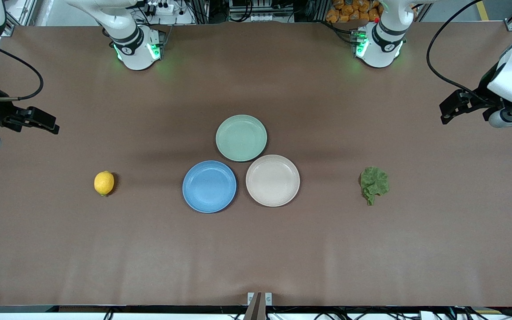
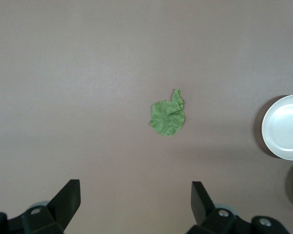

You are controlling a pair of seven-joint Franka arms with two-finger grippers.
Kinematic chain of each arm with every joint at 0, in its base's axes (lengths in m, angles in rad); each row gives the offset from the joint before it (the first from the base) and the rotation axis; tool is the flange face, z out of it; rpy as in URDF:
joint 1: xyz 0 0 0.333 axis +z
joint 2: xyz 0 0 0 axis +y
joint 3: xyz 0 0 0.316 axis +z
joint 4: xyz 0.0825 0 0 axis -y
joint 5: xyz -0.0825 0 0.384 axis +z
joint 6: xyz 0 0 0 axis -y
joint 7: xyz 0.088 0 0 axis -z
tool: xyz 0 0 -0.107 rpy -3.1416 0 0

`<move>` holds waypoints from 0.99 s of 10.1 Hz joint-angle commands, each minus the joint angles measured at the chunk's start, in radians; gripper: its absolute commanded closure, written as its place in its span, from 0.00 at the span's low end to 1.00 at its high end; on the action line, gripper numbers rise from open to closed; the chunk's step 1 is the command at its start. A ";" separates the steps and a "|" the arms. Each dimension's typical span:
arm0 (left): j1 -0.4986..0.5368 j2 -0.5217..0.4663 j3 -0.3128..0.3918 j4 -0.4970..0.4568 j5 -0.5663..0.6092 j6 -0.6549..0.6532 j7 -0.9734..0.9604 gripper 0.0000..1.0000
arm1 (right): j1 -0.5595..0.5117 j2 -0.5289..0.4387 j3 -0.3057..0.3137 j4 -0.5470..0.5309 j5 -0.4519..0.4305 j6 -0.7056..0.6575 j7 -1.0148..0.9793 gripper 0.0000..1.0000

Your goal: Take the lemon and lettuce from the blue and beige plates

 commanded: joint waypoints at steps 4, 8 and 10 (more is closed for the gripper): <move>0.004 -0.004 -0.002 -0.002 -0.010 -0.008 0.027 0.00 | -0.003 -0.053 0.002 -0.065 0.006 0.025 -0.029 0.00; 0.001 -0.004 -0.002 -0.002 -0.011 -0.008 0.027 0.00 | -0.001 -0.053 0.003 -0.067 0.006 0.025 -0.029 0.00; 0.001 -0.004 -0.002 -0.002 -0.010 -0.008 0.027 0.00 | -0.003 -0.053 0.003 -0.067 0.006 0.024 -0.029 0.00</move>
